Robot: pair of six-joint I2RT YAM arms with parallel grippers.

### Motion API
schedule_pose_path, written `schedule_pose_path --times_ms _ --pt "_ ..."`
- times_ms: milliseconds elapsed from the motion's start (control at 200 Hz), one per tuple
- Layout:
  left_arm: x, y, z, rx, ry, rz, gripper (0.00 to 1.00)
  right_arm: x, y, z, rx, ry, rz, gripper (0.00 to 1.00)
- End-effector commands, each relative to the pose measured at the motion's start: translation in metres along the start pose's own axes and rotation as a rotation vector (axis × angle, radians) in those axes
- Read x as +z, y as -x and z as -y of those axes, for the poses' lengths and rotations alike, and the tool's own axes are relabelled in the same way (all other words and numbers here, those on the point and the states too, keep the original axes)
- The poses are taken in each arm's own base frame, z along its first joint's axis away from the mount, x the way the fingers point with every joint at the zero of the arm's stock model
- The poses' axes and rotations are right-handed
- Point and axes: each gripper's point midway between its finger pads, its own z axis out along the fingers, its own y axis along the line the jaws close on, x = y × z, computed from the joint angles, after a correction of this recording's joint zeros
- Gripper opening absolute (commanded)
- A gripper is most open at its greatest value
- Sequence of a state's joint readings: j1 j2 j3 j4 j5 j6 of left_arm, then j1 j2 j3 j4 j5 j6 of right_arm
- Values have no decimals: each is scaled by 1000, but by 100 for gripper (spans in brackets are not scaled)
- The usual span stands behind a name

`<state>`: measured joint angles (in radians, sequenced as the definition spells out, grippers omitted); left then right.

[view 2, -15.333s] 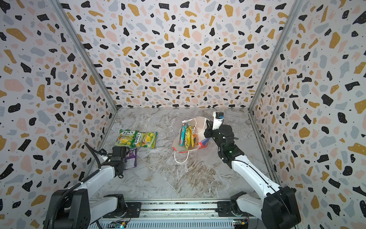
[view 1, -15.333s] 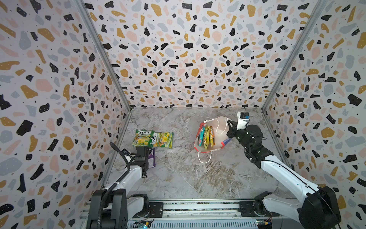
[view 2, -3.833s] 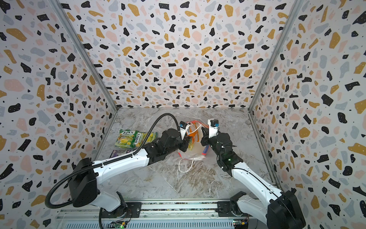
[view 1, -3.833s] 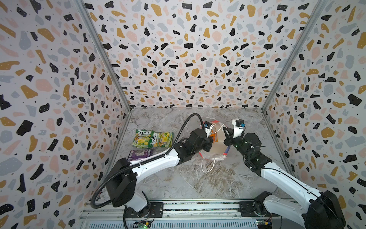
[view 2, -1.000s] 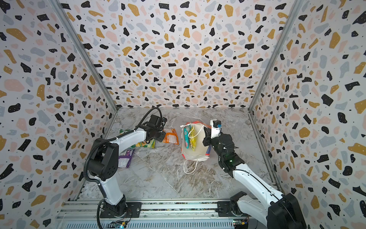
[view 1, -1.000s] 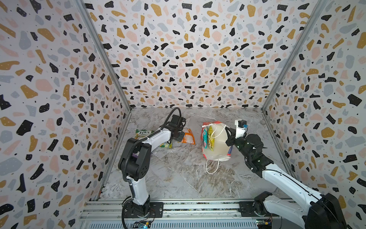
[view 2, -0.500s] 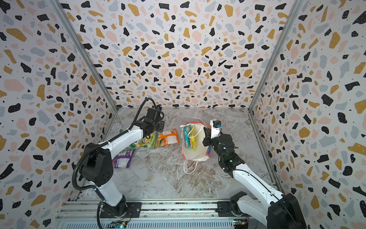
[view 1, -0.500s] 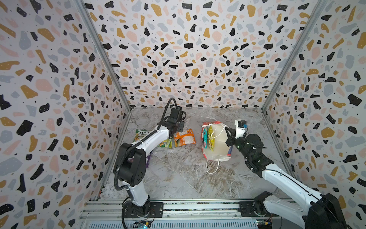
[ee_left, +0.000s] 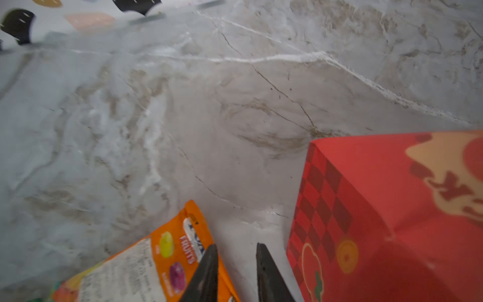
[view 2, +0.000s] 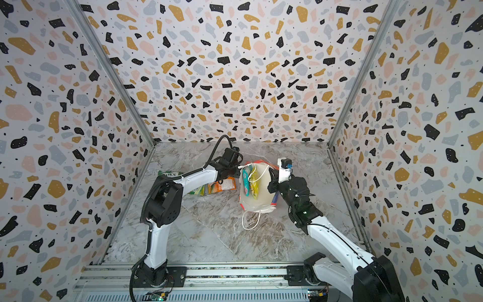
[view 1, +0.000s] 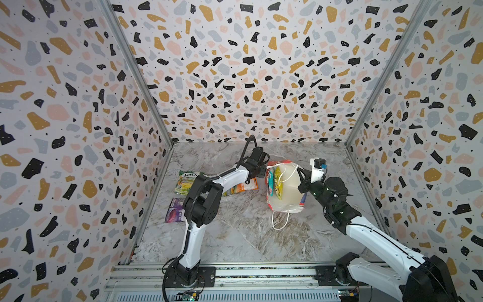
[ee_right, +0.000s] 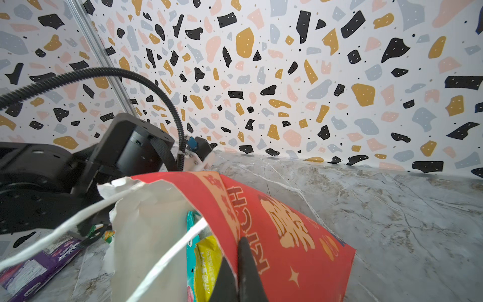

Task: Take the snacks out of the paper bag
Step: 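Raise the left gripper and move it back toward the bag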

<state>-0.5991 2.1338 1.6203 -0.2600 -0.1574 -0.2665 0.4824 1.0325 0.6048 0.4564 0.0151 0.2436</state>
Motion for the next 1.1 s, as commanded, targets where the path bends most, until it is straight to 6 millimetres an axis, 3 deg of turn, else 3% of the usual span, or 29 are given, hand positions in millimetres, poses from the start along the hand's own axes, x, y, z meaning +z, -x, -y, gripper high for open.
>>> schedule_pose_path --times_ms 0,370,506,926,1026,1091 --pt "1 10 7 -43 -36 39 24 -7 12 1 6 -5 34 0" --pt "5 -33 -3 -46 -21 -24 24 -7 10 1 11 -4 32 0" --pt "1 -39 -5 -54 -19 -28 23 -7 11 1 10 -5 33 0" --pt "-33 -23 -6 -98 -43 46 23 -6 11 2 8 -8 30 0" --pt "-57 -5 -4 -109 -59 103 24 -8 12 1 7 -6 36 0" --pt "-85 12 -4 -116 -59 169 25 -8 13 1 7 -5 37 0"
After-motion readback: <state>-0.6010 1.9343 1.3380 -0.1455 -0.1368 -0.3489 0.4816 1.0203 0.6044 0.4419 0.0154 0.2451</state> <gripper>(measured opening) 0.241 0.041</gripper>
